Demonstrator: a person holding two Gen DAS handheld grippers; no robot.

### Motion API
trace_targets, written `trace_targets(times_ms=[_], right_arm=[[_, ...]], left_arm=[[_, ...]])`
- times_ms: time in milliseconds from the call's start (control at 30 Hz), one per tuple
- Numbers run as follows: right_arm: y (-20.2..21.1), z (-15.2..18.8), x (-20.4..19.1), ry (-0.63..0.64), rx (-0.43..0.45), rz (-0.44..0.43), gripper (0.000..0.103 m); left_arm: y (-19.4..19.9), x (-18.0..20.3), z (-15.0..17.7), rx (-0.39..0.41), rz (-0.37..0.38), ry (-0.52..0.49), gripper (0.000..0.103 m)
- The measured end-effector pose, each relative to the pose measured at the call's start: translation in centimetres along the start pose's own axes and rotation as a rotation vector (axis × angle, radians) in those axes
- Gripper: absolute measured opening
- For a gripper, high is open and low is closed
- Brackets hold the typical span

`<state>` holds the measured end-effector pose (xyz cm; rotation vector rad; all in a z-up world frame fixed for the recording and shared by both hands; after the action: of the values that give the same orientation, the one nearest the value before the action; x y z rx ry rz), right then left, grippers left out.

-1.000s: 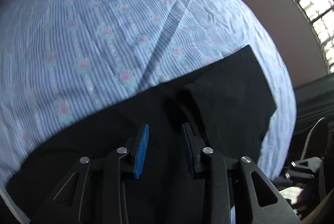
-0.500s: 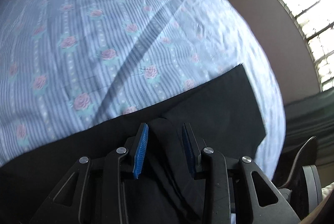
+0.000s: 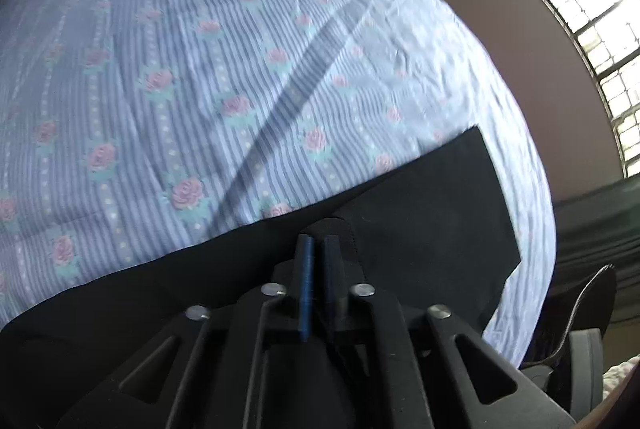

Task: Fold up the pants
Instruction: 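Open both tools and release the folded trousers, then grasp the folded trousers edge with the left tool and lift it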

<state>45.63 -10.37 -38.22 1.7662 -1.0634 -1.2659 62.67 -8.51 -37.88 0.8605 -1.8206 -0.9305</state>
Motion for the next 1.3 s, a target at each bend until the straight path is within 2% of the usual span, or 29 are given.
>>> trace_targets(times_ms=[67,133,167,233,300,333,367,500,567,667,900,1000,1067,1200,1300], right_arm=[[-0.4,-0.3,-0.6,0.024,0.007,0.014,0.002],[-0.8,-0.3,-0.3,0.024,-0.003,0.036,0.003],[-0.7,-0.2,-0.3,-0.006,-0.018,0.012,0.003],[0.3,-0.3,-0.6,-0.007,-0.001,0.020,0.004],[1.6,-0.5,0.1,-0.002,0.013,0.052,0.014],[2.1,-0.5,0.4,-0.011,0.019,0.060,0.030],[2.9,-0.5,0.5,-0.031,0.031,0.068,0.040],[5.8,-0.5,1.4,-0.051,0.035,0.085,0.043],[7.0,-0.7,1.1,-0.050,0.041,0.077,0.046],[8.3,-0.7,0.8,-0.026,0.042,0.087,0.053],[8.3,0.9,-3.7,0.046,-0.013,0.070,0.056],[6.0,2.5,-7.3,0.096,-0.049,0.055,0.056],[5.1,3.5,-9.4,0.150,-0.074,0.050,0.056],[3.1,4.9,-12.0,0.220,-0.113,0.043,0.056],[2.2,4.8,-12.9,0.241,-0.127,0.047,0.056]], left_arm=[[0.4,-0.8,-0.4,0.012,-0.026,0.000,0.002],[-0.2,-1.8,-0.1,-0.026,-0.052,0.029,0.002],[-0.1,-2.1,0.1,-0.032,-0.066,0.031,0.002],[1.3,-2.3,0.6,0.003,-0.069,0.042,0.004],[3.4,-2.4,1.5,0.052,-0.065,0.063,0.013],[4.7,-2.4,2.3,0.073,-0.068,0.066,0.021],[6.0,-2.4,3.3,0.088,-0.084,0.061,0.030],[11.0,-3.1,7.9,0.149,-0.170,0.076,0.049],[13.4,-4.0,10.7,0.178,-0.190,0.142,0.060],[16.1,-6.6,16.0,0.189,-0.225,0.306,0.063],[19.3,-12.3,27.6,0.236,-0.254,0.710,0.070],[19.2,-13.7,30.3,0.272,-0.234,0.812,0.071],[18.9,-14.6,31.8,0.305,-0.193,0.890,0.074],[17.3,-15.8,33.7,0.367,-0.101,1.034,0.078],[16.0,-16.5,33.9,0.399,-0.066,1.091,0.078]])
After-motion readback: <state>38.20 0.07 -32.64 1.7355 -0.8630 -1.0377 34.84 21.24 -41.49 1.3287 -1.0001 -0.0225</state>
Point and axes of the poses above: each gripper's, at about its wrist camera, not at the fingertips, and y roughly against the way its jaws point, x to its right, z to its underside, the point moved 10 cm from there along -y, roughly the way its jaws point, and after that the axes turned 2 degrees about x, right-handed, at the moved point
